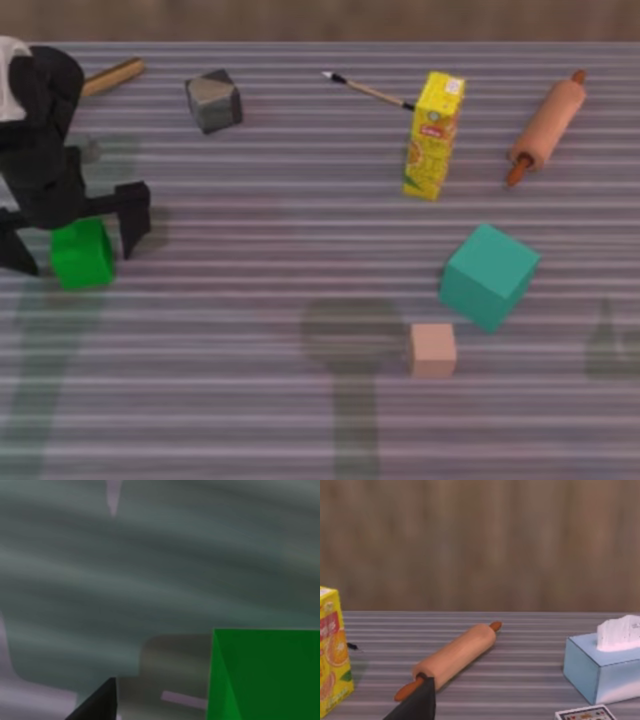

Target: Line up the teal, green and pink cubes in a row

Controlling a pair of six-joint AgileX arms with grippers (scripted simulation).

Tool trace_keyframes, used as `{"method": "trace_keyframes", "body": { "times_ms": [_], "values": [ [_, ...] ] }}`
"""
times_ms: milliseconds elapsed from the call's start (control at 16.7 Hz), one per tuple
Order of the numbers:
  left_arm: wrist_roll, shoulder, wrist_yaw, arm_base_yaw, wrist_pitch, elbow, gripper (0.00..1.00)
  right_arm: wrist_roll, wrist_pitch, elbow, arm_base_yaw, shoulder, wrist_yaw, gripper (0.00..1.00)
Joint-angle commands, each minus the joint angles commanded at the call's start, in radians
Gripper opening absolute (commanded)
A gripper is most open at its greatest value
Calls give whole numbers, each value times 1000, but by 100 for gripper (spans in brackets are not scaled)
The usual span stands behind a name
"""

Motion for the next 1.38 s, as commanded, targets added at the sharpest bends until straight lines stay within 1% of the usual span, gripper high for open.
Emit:
{"method": "trace_keyframes", "body": {
  "times_ms": [180,960,1020,1380],
  "values": [
    [0,0,0,0,0,0,100,0,0,0,0,0,0,100],
    [0,0,0,0,0,0,2,0,0,0,0,0,0,100],
    [0,0,0,0,0,0,0,0,0,0,0,0,0,100],
    [0,0,0,0,0,0,0,0,0,0,0,0,0,100]
  ]
}}
